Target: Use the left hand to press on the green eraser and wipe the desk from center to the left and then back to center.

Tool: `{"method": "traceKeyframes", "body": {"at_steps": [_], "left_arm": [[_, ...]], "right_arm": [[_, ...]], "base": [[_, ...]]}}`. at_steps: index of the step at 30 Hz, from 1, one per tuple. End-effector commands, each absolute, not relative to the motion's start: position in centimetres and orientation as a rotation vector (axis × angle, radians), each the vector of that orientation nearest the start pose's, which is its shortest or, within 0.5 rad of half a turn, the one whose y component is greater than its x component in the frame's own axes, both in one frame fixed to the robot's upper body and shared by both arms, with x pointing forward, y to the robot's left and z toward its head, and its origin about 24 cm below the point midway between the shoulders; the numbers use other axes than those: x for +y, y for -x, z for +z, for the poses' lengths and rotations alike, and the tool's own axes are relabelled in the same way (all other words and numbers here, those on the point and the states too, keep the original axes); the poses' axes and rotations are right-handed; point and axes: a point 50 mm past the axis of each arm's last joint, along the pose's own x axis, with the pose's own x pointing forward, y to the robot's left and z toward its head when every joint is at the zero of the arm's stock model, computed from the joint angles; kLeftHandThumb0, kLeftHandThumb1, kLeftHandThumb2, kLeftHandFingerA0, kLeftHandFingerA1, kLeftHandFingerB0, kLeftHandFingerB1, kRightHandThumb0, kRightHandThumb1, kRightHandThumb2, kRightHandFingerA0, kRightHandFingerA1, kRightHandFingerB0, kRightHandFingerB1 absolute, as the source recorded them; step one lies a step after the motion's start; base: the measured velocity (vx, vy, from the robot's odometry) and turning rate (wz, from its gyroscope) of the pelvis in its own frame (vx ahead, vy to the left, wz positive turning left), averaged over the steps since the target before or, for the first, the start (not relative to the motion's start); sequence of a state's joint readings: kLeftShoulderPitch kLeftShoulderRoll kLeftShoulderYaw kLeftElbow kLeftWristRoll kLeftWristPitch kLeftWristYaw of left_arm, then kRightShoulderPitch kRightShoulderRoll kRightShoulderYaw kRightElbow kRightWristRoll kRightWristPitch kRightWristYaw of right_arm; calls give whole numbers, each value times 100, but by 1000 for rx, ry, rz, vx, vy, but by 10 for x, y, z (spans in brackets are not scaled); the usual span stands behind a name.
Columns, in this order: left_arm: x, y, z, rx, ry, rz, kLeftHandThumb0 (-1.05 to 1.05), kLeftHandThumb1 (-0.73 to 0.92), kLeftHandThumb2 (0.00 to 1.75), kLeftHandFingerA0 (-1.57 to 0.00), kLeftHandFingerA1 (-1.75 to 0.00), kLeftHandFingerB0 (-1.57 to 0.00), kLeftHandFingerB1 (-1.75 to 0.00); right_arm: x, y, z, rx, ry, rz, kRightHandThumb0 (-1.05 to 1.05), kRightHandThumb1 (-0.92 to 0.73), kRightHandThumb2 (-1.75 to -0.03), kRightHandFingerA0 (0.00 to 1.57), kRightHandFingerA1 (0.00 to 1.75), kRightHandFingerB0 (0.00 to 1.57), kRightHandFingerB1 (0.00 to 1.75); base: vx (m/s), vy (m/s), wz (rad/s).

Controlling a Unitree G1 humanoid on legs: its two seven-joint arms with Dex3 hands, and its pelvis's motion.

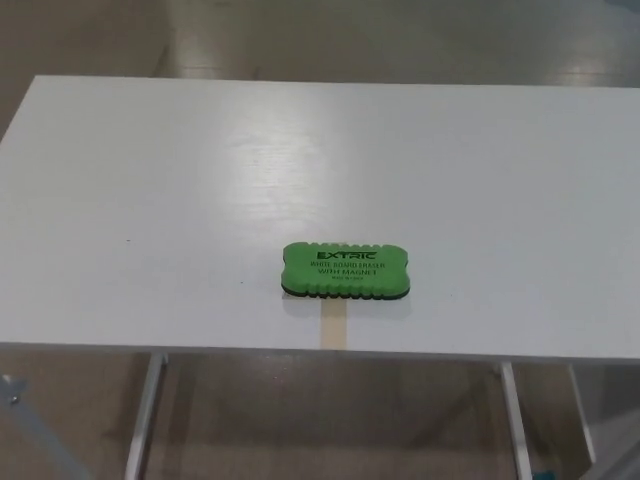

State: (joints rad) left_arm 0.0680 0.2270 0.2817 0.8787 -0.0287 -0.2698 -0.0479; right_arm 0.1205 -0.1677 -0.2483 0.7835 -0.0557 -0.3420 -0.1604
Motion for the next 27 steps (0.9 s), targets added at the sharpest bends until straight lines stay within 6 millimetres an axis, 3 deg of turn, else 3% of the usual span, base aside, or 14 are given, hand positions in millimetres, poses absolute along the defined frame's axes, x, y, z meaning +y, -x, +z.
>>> {"method": "traceKeyframes", "body": {"at_steps": [1, 6, 8, 11, 12, 13, 16, 17, 18, 23, 24, 27], "left_arm": [[281, -146, -100, 558, -93, 344, -41, 59, 58, -56, -42, -50, -35], [280, -145, -100, 543, -83, 348, -43, 59, 58, -55, -42, -49, -35], [276, -147, -97, 516, -75, 292, -42, 61, 59, -82, -48, -64, -40], [275, -149, -95, 495, -49, 182, -43, 59, 61, -90, -51, -67, -42], [274, -156, -89, 481, -37, -32, -34, 63, 60, -97, -51, -80, -45], [272, -160, -85, 473, -29, -130, -30, 67, 60, -100, -50, -89, -47], [264, -167, -78, 458, 7, -317, -30, 67, 61, -100, -50, -92, -48], [256, -170, -74, 461, 38, -432, -28, 68, 60, -98, -58, -97, -51], [248, -171, -70, 470, 65, -548, -26, 67, 62, -99, -63, -97, -53], [226, -173, -59, 461, 109, -805, -27, 68, 62, -97, -70, -95, -54], [212, -174, -54, 469, 136, -925, -28, 71, 62, -95, -80, -93, -59], [196, -176, -48, 493, 157, -1059, -28, 72, 61, -93, -86, -92, -62]], "right_arm": [[-262, -146, -92, 440, 190, -497, -24, -67, -60, 78, 56, 44, 44], [-260, -144, -94, 442, 191, -489, -24, -67, -60, 78, 55, 45, 44], [-261, -144, -93, 441, 208, -483, -24, -66, -60, 78, 55, 46, 44], [-261, -144, -93, 443, 214, -481, -24, -67, -60, 77, 54, 46, 44], [-262, -145, -93, 442, 206, -478, -23, -67, -60, 77, 54, 46, 44], [-262, -145, -93, 443, 202, -476, -23, -67, -60, 77, 54, 46, 44], [-263, -146, -93, 446, 188, -471, -23, -67, -60, 77, 54, 46, 44], [-263, -146, -93, 446, 190, -471, -23, -67, -59, 77, 54, 47, 44], [-262, -147, -93, 445, 194, -472, -23, -67, -59, 77, 54, 47, 44], [-262, -147, -93, 441, 187, -479, -24, -67, -59, 77, 54, 46, 44], [-262, -146, -93, 435, 178, -483, -24, -68, -60, 77, 54, 47, 45], [-261, -144, -93, 436, 175, -483, -24, -68, -60, 77, 54, 47, 45]], "base": [[0, 0, 0], [0, 0, 0], [0, 0, 0], [0, 0, 0], [0, 0, 0], [0, 0, 0], [0, 0, 0], [0, 0, 0], [0, 0, 0], [0, 0, 0], [0, 0, 0], [0, 0, 0]]}}
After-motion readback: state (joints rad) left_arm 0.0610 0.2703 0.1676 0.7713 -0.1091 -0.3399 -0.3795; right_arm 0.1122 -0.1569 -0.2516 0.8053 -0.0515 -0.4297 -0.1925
